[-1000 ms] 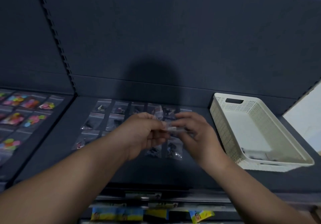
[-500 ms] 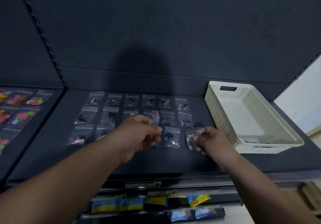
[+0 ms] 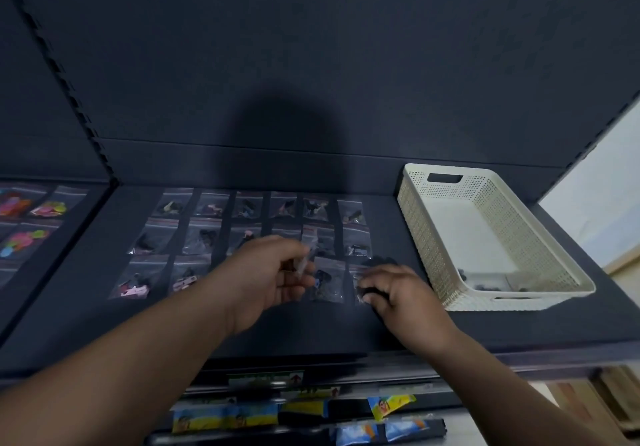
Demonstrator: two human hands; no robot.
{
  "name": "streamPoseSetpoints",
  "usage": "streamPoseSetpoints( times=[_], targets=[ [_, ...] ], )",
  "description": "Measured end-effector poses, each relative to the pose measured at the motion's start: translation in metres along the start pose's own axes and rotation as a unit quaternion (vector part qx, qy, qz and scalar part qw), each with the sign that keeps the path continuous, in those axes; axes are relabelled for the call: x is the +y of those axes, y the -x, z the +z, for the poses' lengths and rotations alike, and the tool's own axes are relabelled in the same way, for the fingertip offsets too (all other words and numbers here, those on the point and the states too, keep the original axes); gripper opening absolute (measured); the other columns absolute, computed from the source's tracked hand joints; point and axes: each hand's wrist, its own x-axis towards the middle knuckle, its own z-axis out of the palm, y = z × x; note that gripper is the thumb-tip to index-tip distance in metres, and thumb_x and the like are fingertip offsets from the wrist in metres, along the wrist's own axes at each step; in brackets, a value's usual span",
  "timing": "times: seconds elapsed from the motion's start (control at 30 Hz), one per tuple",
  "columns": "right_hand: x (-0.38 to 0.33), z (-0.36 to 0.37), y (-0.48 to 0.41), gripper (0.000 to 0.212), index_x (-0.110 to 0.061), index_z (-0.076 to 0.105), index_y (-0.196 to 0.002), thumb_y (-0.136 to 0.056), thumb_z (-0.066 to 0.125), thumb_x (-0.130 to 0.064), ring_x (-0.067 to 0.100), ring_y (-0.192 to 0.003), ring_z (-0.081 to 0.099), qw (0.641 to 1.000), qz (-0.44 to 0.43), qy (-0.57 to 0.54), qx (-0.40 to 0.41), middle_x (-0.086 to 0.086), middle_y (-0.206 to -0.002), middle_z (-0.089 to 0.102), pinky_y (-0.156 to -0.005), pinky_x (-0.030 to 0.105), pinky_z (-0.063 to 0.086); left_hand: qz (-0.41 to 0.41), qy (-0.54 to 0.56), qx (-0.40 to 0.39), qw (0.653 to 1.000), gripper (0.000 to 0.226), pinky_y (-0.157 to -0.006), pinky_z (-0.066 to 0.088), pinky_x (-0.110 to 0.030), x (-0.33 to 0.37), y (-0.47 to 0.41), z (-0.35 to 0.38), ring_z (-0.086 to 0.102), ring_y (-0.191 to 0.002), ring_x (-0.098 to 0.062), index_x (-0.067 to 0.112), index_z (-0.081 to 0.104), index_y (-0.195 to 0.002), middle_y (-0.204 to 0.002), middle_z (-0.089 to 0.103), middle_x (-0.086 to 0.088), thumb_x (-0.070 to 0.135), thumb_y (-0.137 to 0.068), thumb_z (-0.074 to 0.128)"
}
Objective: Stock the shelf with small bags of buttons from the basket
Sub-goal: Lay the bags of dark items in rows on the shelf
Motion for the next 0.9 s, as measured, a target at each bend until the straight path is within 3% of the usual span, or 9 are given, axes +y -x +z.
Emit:
streamPoseSetpoints(
  times=[0.2,0.3,0.37,0.4,0.47,0.6,0.7,0.9],
  targets=[
    [0.002,0.001,-0.009,0.01,-0.021,0.071,-0.091,-0.084,0.066,-0.016,0.016,-0.099,0.054,1.0,-0.004,-0.003,-0.009,-0.01,-0.1,0.064,-0.085,0.02,0.039,0.006,0.021,0.025,0.999,0.012,-0.056,0.05,-0.026,-0.001,-0.004,-0.003,0.063,-0.066,-0.019,0.007,0.057,-0.087,-0.086,0.066,-0.015,0.012,-0.095,0.048],
    [-0.014,-0.007,-0.013,0.01,-0.02,0.071,-0.094,-0.086,0.066,-0.02,0.008,-0.09,0.056,0.996,0.024,-0.071,0.044,-0.009,-0.094,0.062,-0.079,0.016,0.041,0.035,-0.009,0.025,0.999,0.005,-0.055,0.052,-0.024,-0.002,-0.002,-0.005,0.064,-0.068,-0.018,0.009,0.056,-0.087,-0.082,0.064,-0.011,0.007,-0.091,0.057],
    [-0.039,-0.019,-0.02,0.007,-0.019,0.069,-0.092,-0.088,0.063,-0.021,0.0,-0.073,0.057,0.969,0.068,-0.232,0.046,-0.01,-0.082,0.061,-0.066,0.012,0.042,0.054,-0.036,0.035,0.997,0.007,-0.056,0.054,-0.022,-0.003,-0.001,-0.006,0.065,-0.071,-0.019,0.008,0.057,-0.089,-0.083,0.064,-0.01,0.004,-0.087,0.062],
    [-0.053,-0.024,-0.026,0.006,-0.019,0.068,-0.091,-0.088,0.063,-0.021,-0.003,-0.067,0.056,0.939,0.096,-0.329,0.018,-0.01,-0.076,0.062,-0.061,0.011,0.042,0.065,-0.047,0.041,0.996,0.011,-0.058,0.055,-0.023,-0.003,-0.001,-0.007,0.065,-0.072,-0.02,0.008,0.057,-0.09,-0.084,0.064,-0.011,0.003,-0.085,0.064],
    [-0.075,-0.028,-0.036,0.008,-0.016,0.066,-0.092,-0.086,0.065,-0.02,0.001,-0.072,0.059,0.886,0.134,-0.443,-0.037,-0.007,-0.076,0.064,-0.063,0.013,0.046,0.086,-0.061,0.055,0.993,0.016,-0.061,0.056,-0.027,-0.003,0.0,-0.01,0.066,-0.072,-0.022,0.008,0.056,-0.091,-0.083,0.065,-0.012,0.002,-0.082,0.067],
    [-0.098,-0.019,-0.053,0.008,-0.01,0.062,-0.079,-0.086,0.062,-0.007,0.012,-0.065,0.057,0.856,0.131,-0.498,-0.046,0.003,-0.07,0.061,-0.061,0.022,0.048,0.097,-0.065,0.072,0.991,0.016,-0.064,0.055,-0.033,-0.003,0.005,-0.024,0.068,-0.069,-0.022,0.01,0.058,-0.089,-0.077,0.067,-0.01,0.002,-0.081,0.069],
    [-0.109,-0.014,-0.063,0.015,-0.01,0.058,-0.077,-0.091,0.056,-0.007,0.014,-0.063,0.06,0.833,0.145,-0.53,-0.058,0.006,-0.07,0.062,-0.058,0.023,0.05,0.09,-0.049,0.077,0.992,0.007,-0.057,0.055,-0.027,-0.003,0.012,-0.041,0.065,-0.061,-0.014,0.009,0.06,-0.081,-0.072,0.068,-0.008,0.004,-0.086,0.064],
    [-0.14,0.004,-0.075,0.021,-0.012,0.053,-0.074,-0.094,0.05,-0.009,0.01,-0.05,0.055,0.828,0.133,-0.54,-0.079,0.004,-0.059,0.056,-0.05,0.021,0.048,0.047,-0.003,0.092,0.995,0.019,-0.049,0.05,-0.021,-0.004,0.027,-0.076,0.066,-0.057,-0.018,0.011,0.055,-0.071,-0.065,0.069,-0.01,0.007,-0.088,0.06]
  ],
)
